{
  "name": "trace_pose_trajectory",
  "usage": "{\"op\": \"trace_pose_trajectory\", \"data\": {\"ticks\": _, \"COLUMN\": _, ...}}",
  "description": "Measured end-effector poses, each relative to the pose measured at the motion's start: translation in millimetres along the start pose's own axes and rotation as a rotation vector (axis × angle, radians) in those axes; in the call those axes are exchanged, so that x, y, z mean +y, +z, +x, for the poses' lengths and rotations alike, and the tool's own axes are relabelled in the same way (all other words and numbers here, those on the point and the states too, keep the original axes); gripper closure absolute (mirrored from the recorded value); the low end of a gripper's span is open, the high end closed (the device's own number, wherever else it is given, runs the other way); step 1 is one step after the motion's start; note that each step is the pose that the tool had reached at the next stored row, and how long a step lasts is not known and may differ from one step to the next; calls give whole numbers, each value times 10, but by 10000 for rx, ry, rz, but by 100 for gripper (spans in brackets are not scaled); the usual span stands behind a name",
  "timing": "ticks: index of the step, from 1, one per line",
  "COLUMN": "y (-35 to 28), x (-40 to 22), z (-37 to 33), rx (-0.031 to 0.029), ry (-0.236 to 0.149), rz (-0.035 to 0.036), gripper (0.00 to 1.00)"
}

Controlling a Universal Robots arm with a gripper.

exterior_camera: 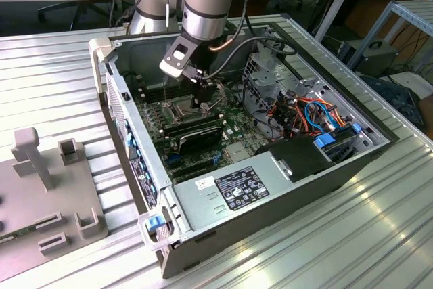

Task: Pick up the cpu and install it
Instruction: 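Place the cpu into insertion slot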

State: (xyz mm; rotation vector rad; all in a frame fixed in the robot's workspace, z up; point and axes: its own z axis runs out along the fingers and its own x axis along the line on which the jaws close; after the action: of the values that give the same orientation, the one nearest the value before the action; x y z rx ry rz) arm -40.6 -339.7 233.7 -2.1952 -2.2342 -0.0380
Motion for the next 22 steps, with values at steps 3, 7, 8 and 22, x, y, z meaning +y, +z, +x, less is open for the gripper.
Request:
{"op": "trace_pose_trajectory", "data": {"ticks": 3, "y": -6, "x": 1, "z": 1, "rx": 2, "ry": -1, "rz": -1, "gripper": 32}}
{"op": "trace_pose_trajectory", "data": {"ticks": 7, "y": -10, "x": 0, "z": 0, "rx": -1, "ry": -1, "rz": 1, "gripper": 32}}
{"op": "trace_pose_trajectory", "data": {"ticks": 8, "y": -10, "x": 0, "z": 0, "rx": 0, "ry": 0, "rz": 1, "gripper": 32}}
{"op": "trace_pose_trajectory", "data": {"ticks": 22, "y": -10, "x": -6, "z": 29, "rx": -1, "ry": 1, "rz": 1, "gripper": 32}}
